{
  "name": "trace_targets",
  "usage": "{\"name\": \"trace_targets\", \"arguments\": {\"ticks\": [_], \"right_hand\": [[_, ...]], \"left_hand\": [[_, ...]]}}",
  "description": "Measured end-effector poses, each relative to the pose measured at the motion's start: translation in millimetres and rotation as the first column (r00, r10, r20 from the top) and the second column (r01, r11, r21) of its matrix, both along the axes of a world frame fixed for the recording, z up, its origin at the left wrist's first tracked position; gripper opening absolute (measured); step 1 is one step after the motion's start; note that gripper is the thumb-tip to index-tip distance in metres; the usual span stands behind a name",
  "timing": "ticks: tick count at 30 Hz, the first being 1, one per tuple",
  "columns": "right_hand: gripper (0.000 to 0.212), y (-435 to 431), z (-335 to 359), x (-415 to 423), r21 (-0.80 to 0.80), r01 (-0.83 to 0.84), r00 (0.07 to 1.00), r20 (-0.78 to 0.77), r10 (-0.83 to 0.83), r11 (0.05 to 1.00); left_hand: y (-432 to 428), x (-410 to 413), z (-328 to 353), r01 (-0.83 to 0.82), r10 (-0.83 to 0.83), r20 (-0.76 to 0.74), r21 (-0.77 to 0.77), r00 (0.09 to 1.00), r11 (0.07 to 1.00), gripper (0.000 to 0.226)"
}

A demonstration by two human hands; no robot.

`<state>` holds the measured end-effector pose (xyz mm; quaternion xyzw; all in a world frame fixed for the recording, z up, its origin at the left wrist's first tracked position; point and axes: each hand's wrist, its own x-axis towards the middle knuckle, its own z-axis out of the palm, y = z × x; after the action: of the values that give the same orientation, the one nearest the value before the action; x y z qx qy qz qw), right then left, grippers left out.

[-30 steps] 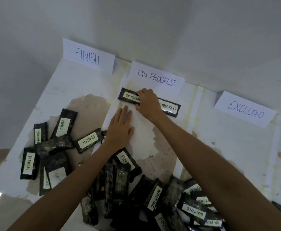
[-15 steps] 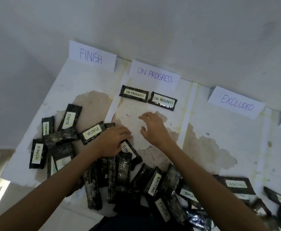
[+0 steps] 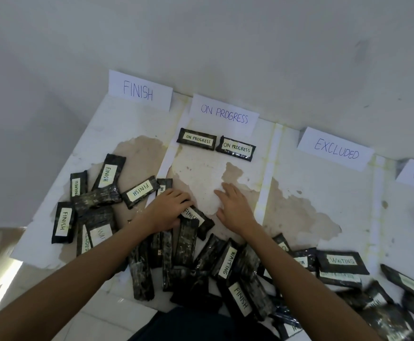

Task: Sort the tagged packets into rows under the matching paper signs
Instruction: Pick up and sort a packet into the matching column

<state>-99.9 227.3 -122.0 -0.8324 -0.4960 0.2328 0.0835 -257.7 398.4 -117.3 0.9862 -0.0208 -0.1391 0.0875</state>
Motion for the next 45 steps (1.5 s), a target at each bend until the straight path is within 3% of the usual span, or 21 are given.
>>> {"name": "trace_targets", "arguments": {"ticks": [9,19,28,40,45], "right_hand": [[0.053,8,3,4,0.019,0.012,1.000,-0.002,-0.012,1.000],[0.042,25,27,14,0.119,0.113,0.970,-0.230,-0.084,0.986],[0.037,61,38,-14,0.159,0.103,0.961,-0.270,-0.057,0.982],[0.037,146,26,-51,0.102,0.134,0.965,-0.238,-0.107,0.986],[0.036,169,14,-60,0.161,0.050,0.986,-0.164,-0.023,0.986]], "left_hand": [[7,9,-1,0.110,-0.107,-0.037,0.095,0.994,0.989,0.064],[35,3,28,-0.271,0.273,0.133,-0.036,0.953,0.962,0.061],[113,-3,27,-0.485,0.494,0.156,-0.093,0.855,0.870,0.065],[233,48,19,-0.412,0.417,0.099,-0.069,0.904,0.909,0.063],[247,68,5,-0.390,0.393,0.048,-0.070,0.918,0.918,0.062]]}}
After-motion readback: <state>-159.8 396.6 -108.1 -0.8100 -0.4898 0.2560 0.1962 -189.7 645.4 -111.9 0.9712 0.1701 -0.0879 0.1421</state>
